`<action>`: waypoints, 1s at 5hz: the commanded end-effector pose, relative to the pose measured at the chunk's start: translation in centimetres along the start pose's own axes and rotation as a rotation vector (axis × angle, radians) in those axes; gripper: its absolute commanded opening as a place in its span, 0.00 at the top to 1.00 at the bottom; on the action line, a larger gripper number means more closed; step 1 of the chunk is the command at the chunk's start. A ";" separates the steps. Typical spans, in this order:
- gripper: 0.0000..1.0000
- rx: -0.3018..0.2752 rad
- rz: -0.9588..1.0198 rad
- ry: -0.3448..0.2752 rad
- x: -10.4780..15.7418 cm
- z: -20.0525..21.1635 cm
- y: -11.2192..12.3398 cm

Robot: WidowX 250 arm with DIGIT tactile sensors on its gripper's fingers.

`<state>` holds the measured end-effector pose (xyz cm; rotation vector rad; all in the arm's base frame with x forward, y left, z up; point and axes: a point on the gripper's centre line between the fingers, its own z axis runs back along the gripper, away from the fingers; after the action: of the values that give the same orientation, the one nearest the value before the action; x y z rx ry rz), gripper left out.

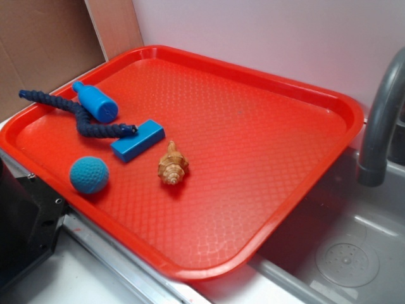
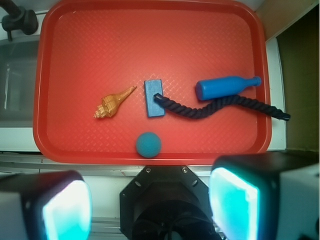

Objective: Grab the blue ball.

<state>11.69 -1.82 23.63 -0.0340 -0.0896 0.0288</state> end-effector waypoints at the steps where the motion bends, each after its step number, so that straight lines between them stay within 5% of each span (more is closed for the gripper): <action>1: 0.00 0.000 0.000 0.000 0.0 0.0 0.0; 3: 0.00 0.035 0.037 -0.092 0.8 -4.0 0.3; 5: 0.00 0.032 0.025 -0.014 1.0 -10.0 0.5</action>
<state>13.15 -1.70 13.26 -0.0047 -0.0801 0.0610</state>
